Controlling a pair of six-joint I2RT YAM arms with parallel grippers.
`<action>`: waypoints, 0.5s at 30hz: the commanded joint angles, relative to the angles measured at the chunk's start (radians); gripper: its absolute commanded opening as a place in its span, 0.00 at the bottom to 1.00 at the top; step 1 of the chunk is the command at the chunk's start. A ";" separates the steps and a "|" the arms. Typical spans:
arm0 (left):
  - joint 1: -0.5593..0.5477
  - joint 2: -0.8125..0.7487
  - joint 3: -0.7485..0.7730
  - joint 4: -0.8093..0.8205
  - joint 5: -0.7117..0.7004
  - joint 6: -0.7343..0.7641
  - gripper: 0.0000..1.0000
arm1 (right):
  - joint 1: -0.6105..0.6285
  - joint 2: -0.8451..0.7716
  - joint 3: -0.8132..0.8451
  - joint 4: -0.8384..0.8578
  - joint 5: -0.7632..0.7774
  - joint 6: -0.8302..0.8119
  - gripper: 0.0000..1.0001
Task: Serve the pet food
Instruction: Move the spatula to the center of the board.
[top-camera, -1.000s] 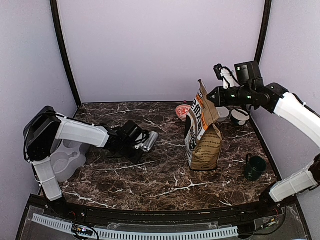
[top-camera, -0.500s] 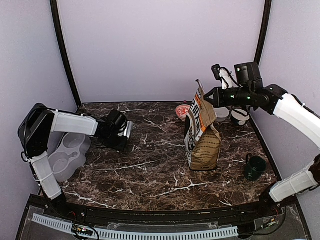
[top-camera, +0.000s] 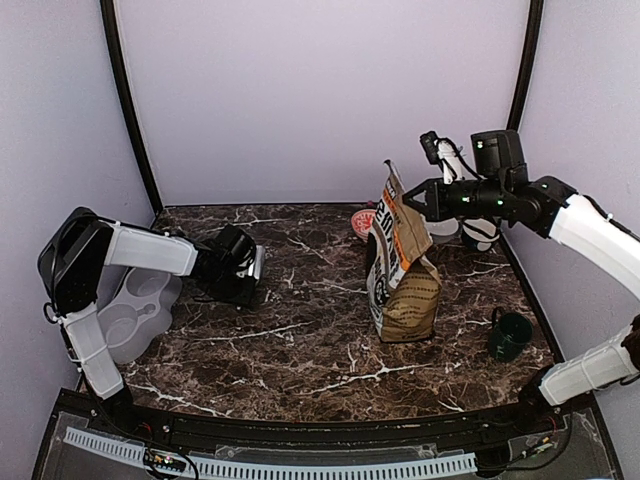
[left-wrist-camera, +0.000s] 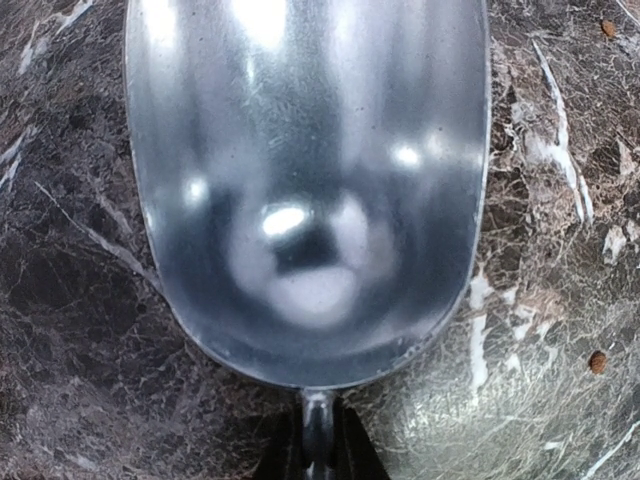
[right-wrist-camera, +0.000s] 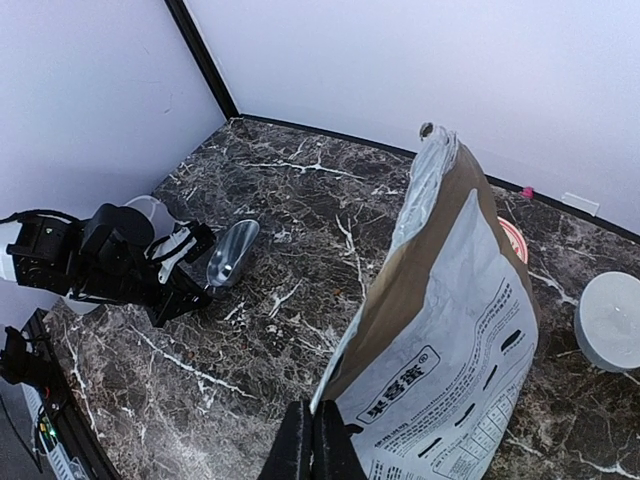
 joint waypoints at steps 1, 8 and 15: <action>-0.001 -0.001 -0.038 -0.005 0.014 -0.021 0.11 | 0.037 -0.019 0.014 0.072 -0.089 -0.021 0.00; 0.000 -0.031 -0.059 0.003 0.007 -0.033 0.29 | 0.055 -0.013 0.036 0.064 -0.071 -0.030 0.00; -0.001 -0.090 -0.077 0.023 0.024 -0.027 0.45 | 0.073 -0.014 0.066 0.079 -0.062 -0.039 0.00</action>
